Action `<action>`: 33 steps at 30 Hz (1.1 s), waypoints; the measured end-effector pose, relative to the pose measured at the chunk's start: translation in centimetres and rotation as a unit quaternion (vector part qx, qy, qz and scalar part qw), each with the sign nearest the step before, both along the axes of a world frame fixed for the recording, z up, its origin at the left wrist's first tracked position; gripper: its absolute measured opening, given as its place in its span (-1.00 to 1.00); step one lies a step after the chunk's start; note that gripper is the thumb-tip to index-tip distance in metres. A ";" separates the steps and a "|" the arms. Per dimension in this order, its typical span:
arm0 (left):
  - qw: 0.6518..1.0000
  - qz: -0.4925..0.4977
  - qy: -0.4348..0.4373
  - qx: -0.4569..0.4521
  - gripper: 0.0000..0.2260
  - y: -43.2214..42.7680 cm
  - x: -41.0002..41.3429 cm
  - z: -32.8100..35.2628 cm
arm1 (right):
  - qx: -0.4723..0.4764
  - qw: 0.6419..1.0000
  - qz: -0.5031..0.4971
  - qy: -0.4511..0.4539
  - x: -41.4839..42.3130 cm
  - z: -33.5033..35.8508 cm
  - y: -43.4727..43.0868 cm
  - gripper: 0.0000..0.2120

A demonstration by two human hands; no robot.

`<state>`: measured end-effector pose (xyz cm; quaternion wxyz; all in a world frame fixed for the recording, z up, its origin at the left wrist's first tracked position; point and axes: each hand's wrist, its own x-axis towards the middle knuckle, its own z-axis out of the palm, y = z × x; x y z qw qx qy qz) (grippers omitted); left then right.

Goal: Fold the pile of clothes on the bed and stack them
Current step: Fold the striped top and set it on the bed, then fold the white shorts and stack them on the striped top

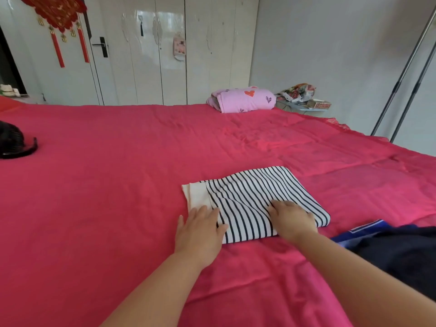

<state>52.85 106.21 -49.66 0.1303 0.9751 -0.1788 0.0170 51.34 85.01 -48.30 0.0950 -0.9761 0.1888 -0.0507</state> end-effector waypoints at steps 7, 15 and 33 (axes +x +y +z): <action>0.999 0.033 -0.026 0.019 -0.54 6.0 -7.1 3.5 | 0.015 0.990 0.136 -0.032 -8.0 2.0 8.9 -0.59; 0.996 0.078 0.004 0.053 -0.57 16.2 -18.3 7.0 | 0.021 0.971 0.237 0.018 -18.6 4.3 20.7 -0.62; 0.941 0.331 0.035 0.060 -0.39 52.3 -28.1 6.7 | -0.030 0.922 0.373 0.098 -24.0 2.6 46.1 -0.59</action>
